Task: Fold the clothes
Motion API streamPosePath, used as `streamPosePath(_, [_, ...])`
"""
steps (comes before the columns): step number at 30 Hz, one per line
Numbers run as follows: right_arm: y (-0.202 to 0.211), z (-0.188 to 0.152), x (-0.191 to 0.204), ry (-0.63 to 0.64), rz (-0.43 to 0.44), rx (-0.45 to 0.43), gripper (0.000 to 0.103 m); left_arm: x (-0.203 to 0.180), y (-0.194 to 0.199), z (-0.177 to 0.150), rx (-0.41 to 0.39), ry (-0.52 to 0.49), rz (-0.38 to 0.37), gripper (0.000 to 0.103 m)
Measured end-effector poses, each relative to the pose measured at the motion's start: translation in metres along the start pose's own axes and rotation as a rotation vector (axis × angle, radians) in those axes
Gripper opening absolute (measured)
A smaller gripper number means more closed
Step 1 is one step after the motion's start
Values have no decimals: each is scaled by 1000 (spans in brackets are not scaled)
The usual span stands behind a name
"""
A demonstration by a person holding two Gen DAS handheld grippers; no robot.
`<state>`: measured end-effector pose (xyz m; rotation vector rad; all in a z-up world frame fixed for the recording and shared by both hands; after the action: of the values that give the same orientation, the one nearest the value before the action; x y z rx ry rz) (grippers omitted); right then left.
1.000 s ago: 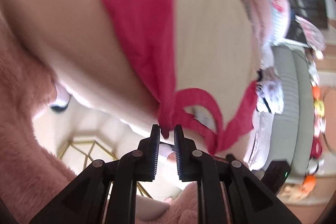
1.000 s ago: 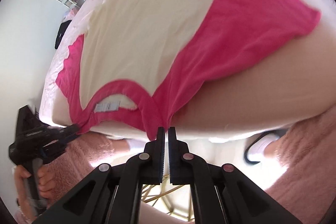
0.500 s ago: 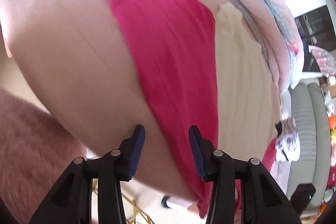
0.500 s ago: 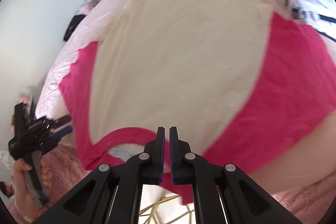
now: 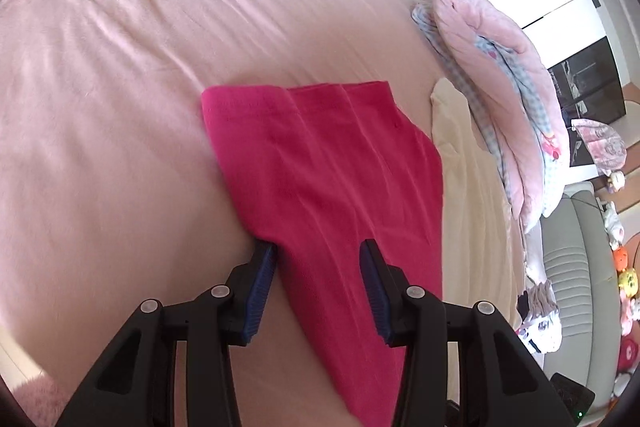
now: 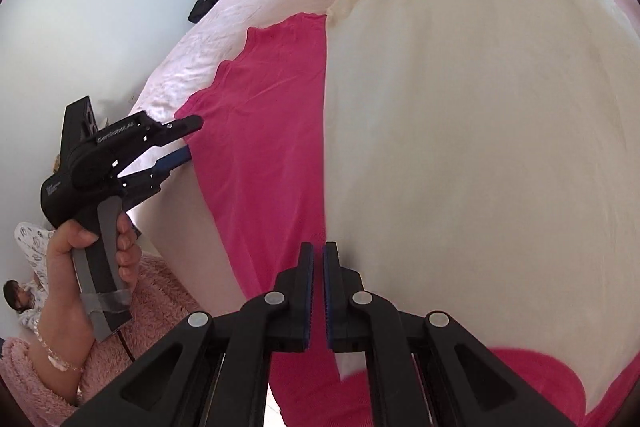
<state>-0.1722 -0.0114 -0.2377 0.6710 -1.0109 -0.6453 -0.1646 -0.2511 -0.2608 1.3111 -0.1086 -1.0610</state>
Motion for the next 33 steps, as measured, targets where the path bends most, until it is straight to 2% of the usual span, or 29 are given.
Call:
streamPosePath(1, [-1, 2, -2, -12, -6, -1, 3, -2, -2, 3, 5, -12, 6, 9])
streamPosePath(2, [-2, 3, -4, -26, -12, 1, 3, -4, -3, 7, 10, -24, 12, 2])
streamPosePath(5, [-2, 2, -14, -69, -19, 14, 3, -9, 4, 15, -8, -84, 18, 2])
streamPosePath(8, [3, 3, -14, -69, -19, 1, 3, -16, 9, 27, -29, -174, 62, 2])
streamPosePath(10, [-3, -1, -12, -63, -10, 19, 3, -17, 3, 31, -1, -209, 86, 3])
streamPosePath(12, [-13, -9, -10, -56, 3, 54, 3, -4, -7, 29, 80, -158, 83, 6])
streamPosePath(14, [-20, -19, -9, -40, 0, 72, 4, 17, -9, 28, 141, -31, 14, 7])
streamPosePath(15, [-17, -22, -11, -50, 7, 66, 3, 26, -3, 31, 139, 26, -8, 9])
streamPosePath(16, [-14, -26, -12, -62, 19, 68, 4, 33, 5, 36, 115, 56, 4, 10])
streamPosePath(18, [-7, -35, -13, -99, 58, 109, 4, 48, 19, 50, 42, 75, 85, 13])
streamPosePath(19, [-4, -36, -12, -88, 60, 122, 4, 54, 21, 57, 25, 93, 95, 14])
streamPosePath(21, [4, -38, -9, -67, 67, 134, 4, 56, 6, 63, 97, 138, -25, 15])
streamPosePath(23, [8, -27, 2, -47, 98, 79, 4, 50, -6, 64, 153, 148, -112, 15])
streamPosePath(25, [1, -20, 14, 5, 92, 79, 4, 42, -6, 63, 156, 124, -121, 16])
streamPosePath(26, [-3, -18, 19, 31, 79, 85, 4, 38, -6, 62, 152, 109, -118, 22])
streamPosePath(27, [-12, -20, 19, 50, 40, 113, 4, 36, -6, 64, 147, 109, -123, 37])
streamPosePath(28, [-21, -25, 17, 50, 18, 153, 4, 35, -7, 66, 140, 116, -133, 45])
streamPosePath(29, [-28, -30, 15, 51, 2, 182, 4, 34, -8, 68, 133, 124, -142, 49])
streamPosePath(30, [-27, -33, 14, 54, 4, 177, 4, 33, -11, 71, 126, 118, -140, 49])
streamPosePath(31, [-26, -37, 13, 57, 6, 171, 4, 33, -15, 75, 119, 105, -131, 48])
streamPosePath(32, [-24, -40, 12, 58, 10, 170, 4, 33, -18, 79, 104, 70, -83, 28])
streamPosePath(33, [-22, -43, 10, 51, 20, 178, 4, 35, -21, 82, 90, 15, 9, 4])
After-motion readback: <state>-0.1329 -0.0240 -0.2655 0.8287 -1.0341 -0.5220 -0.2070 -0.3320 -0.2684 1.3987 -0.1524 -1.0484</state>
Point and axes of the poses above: each gripper's, at about its wrist camera, not at the fingertips, and y roughly against the way its jaws point, x to its left, z to its top, the point moved 6 cm from there along -y, roughly the way its jaws point, and after that the axes turned 9 degrees about z, right-handed, at the moved point
